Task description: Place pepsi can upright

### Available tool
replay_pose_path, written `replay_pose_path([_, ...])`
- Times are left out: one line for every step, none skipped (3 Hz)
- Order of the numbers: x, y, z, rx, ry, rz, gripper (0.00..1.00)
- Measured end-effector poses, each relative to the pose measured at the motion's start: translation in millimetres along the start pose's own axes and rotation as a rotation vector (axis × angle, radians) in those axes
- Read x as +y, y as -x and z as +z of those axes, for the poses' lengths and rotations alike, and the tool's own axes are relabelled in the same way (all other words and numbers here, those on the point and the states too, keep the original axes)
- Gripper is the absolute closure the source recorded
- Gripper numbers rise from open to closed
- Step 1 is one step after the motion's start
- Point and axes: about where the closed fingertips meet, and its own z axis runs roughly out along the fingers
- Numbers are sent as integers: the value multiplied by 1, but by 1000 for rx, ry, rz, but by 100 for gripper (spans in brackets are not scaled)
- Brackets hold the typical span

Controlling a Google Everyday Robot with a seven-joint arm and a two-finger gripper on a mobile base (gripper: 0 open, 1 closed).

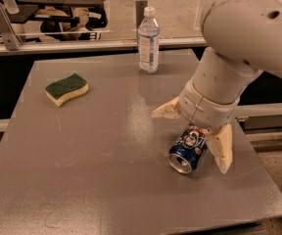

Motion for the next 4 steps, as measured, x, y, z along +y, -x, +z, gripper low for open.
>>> replay_pose_path([2,8,13,-14,49,-60,0])
replay_pose_path([4,11,17,-24,84,-89,14])
replay_pose_path([5,13,18,-33,118,-85,37])
replay_pose_path([5,11,16,-42,135,-44,60])
